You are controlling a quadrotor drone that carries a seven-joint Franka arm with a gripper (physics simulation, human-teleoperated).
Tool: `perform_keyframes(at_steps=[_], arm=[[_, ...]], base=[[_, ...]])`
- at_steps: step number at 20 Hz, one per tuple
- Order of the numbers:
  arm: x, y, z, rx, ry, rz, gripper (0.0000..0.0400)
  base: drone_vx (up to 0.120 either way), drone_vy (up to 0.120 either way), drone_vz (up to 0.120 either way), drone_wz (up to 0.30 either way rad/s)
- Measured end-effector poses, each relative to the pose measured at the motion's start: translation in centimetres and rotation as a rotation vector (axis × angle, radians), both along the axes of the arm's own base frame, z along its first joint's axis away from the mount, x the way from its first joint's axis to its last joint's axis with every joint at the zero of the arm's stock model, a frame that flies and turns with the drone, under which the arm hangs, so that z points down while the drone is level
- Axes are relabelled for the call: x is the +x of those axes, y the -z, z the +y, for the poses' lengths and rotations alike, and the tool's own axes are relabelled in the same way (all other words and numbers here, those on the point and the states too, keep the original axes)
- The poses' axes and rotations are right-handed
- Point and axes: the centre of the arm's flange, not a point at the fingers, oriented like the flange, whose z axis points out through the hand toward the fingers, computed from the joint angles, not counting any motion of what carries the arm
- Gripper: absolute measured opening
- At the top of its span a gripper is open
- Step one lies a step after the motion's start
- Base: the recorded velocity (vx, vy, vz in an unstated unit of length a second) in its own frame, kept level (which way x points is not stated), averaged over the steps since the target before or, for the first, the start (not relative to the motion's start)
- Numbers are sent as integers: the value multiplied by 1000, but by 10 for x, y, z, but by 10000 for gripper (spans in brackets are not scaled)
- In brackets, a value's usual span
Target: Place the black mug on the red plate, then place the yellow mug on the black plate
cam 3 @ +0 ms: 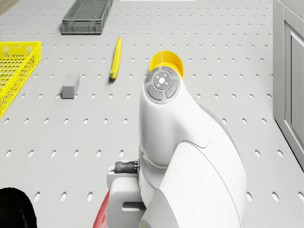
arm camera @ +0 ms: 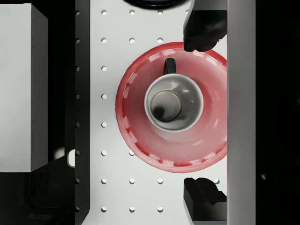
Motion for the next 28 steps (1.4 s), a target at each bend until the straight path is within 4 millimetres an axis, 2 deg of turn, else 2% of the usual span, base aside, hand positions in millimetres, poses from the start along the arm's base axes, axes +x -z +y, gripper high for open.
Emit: perform_keyframes(at_steps=[28], arm=[[0, 2, 0, 0, 0, 0, 400]], base=[[-120, 120, 0, 0]])
